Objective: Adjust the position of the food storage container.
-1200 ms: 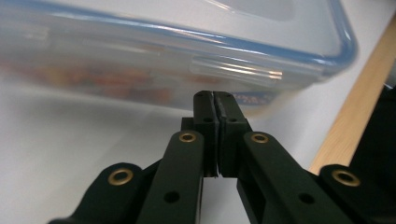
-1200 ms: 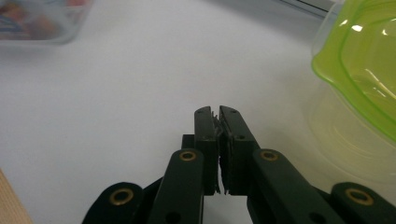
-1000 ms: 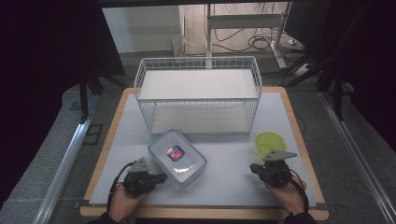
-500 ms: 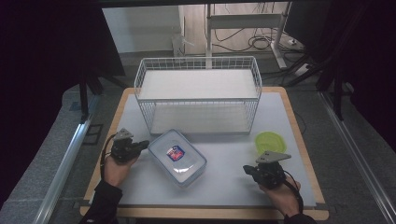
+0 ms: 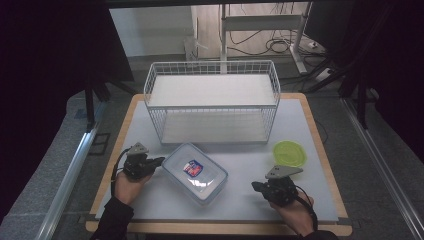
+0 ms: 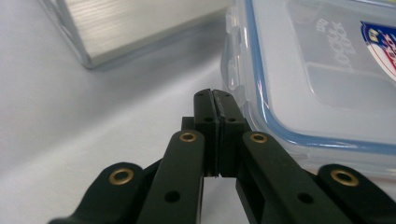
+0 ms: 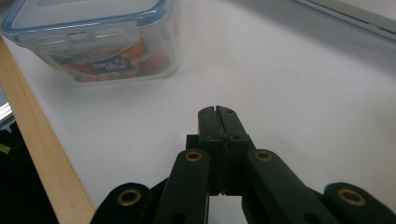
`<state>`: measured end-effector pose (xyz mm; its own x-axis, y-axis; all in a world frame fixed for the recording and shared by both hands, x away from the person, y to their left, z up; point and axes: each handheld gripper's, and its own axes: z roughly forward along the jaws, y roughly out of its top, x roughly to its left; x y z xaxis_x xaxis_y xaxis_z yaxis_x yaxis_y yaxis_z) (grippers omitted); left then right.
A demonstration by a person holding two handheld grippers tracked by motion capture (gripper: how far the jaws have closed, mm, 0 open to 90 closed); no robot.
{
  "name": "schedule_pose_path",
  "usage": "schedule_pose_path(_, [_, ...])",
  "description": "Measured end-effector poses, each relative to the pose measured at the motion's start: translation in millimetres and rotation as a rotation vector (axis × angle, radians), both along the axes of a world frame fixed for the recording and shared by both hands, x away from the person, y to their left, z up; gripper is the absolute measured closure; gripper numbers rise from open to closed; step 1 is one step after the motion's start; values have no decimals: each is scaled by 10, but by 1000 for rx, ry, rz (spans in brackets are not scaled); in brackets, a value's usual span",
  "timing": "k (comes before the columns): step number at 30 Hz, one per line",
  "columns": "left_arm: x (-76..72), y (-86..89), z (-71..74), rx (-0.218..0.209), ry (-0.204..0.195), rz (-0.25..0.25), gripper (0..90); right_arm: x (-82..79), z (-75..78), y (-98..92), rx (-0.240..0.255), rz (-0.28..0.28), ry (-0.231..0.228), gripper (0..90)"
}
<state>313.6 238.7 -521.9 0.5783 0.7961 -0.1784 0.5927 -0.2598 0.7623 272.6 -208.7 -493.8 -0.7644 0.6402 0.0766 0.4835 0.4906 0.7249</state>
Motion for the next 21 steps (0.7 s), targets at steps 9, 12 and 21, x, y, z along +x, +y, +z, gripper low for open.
schedule_pose_path(9, [-125, -94, 6, -1, 7, -17, 895, -52, -32, 127, 15, 35, 36, 892])
schedule_pose_path(12, [-181, -163, 7, -2, 12, -29, 896, -64, -44, 176, 18, 45, 43, 889])
schedule_pose_path(21, [-403, -408, 17, 3, 15, -59, 897, -52, -67, 235, 14, 41, 56, 881])
